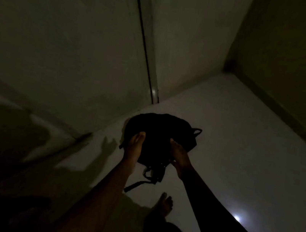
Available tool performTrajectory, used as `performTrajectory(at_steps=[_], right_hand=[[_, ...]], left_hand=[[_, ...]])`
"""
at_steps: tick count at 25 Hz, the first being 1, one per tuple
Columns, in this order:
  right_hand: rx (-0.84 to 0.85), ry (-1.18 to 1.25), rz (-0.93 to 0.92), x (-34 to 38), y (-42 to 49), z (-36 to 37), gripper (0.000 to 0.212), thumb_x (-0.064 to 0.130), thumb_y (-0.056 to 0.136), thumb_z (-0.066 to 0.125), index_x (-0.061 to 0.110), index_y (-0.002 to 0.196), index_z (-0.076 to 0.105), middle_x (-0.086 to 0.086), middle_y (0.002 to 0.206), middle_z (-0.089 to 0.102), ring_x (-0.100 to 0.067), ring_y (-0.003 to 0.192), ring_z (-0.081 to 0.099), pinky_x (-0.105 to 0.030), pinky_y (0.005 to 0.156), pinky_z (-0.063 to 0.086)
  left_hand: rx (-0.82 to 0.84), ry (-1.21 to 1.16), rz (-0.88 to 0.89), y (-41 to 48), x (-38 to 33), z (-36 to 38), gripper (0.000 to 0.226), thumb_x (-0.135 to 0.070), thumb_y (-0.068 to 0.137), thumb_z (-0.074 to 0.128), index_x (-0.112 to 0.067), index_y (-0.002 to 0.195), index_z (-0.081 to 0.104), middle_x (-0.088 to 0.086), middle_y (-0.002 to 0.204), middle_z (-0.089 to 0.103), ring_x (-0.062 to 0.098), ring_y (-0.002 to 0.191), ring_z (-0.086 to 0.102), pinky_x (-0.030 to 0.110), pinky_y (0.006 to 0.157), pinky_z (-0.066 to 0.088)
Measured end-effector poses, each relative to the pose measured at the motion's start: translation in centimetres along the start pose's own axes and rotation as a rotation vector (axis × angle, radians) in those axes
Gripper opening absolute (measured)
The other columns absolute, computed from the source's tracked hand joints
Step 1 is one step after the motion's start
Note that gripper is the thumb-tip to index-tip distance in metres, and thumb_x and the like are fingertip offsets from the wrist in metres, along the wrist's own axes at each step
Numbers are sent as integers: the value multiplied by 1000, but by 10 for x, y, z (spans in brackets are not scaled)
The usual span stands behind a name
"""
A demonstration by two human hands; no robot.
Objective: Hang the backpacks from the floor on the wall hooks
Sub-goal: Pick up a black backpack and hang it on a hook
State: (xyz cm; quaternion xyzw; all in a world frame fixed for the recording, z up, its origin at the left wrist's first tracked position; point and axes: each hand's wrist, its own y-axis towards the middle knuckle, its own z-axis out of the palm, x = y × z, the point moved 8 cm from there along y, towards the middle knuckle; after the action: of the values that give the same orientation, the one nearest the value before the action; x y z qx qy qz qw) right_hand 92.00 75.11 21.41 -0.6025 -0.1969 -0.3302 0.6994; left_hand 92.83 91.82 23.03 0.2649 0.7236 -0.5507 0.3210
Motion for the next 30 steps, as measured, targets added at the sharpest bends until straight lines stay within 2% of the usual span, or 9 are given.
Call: performTrajectory(at_steps=[3, 6, 8, 10, 13, 16, 20, 27, 30], right_hand=[[-125, 119, 88, -29, 67, -9, 39, 28, 97, 43, 3, 125, 53, -17, 131, 54, -30, 119, 51, -36, 96, 41], [-217, 189, 161, -65, 132, -21, 18, 33, 95, 47, 24, 98, 61, -8, 120, 56, -17, 92, 56, -32, 88, 42], [-294, 258, 187, -101, 192, -40, 22, 34, 94, 47, 20, 91, 64, -14, 123, 58, -26, 97, 59, -37, 91, 44], [-375, 282, 191, -150, 259, -61, 34, 36, 93, 48, 7, 105, 63, -22, 128, 54, -35, 109, 56, -39, 93, 46], [-480, 346, 230, -228, 352, -97, 64, 42, 86, 57, 9, 138, 36, -13, 137, 47, -22, 105, 55, -29, 87, 45], [-565, 342, 276, -296, 431, -117, 91, 47, 80, 64, 11, 147, 13, -16, 149, 34, -31, 130, 41, -35, 103, 38], [-578, 391, 220, -334, 500, -115, 76, 51, 72, 70, 9, 131, 48, -15, 131, 56, -31, 114, 56, -42, 103, 46], [-461, 259, 11, -253, 411, -88, 13, 29, 73, 76, 27, 82, 67, -4, 103, 68, -10, 76, 64, -19, 72, 55], [-422, 62, -36, -186, 336, -61, 23, 28, 79, 71, 10, 94, 69, -6, 99, 68, -17, 81, 64, -19, 67, 52]], left_hand=[[109, 168, -40, 72, 7, 31, 45, -35, 96, 42, -15, 137, 46, 8, 146, 43, 27, 133, 40, 37, 110, 33], [222, 342, -34, 139, 30, 70, 42, -28, 96, 44, -12, 135, 47, 10, 142, 47, 27, 130, 44, 33, 106, 36], [327, 454, 0, 199, 62, 105, 41, -20, 97, 45, -7, 136, 46, 13, 141, 48, 28, 129, 45, 30, 102, 37], [392, 522, 13, 266, 112, 135, 40, -17, 97, 44, -5, 135, 45, 17, 139, 49, 29, 128, 46, 31, 102, 37], [432, 567, 5, 353, 188, 170, 40, -17, 98, 42, -6, 136, 45, 16, 139, 49, 29, 127, 46, 32, 102, 38], [478, 597, 4, 415, 256, 195, 41, -16, 97, 43, -7, 137, 43, 16, 140, 47, 31, 128, 46, 38, 106, 38], [588, 610, -117, 449, 315, 213, 50, -24, 93, 52, -16, 140, 40, 9, 142, 46, 25, 127, 48, 35, 105, 41], [521, 450, -142, 392, 245, 184, 58, -43, 84, 60, -27, 137, 43, 7, 142, 48, 23, 126, 48, 43, 109, 39], [540, 456, -124, 322, 182, 156, 65, -51, 80, 60, -33, 139, 39, 2, 144, 45, 21, 130, 44, 43, 111, 36]])
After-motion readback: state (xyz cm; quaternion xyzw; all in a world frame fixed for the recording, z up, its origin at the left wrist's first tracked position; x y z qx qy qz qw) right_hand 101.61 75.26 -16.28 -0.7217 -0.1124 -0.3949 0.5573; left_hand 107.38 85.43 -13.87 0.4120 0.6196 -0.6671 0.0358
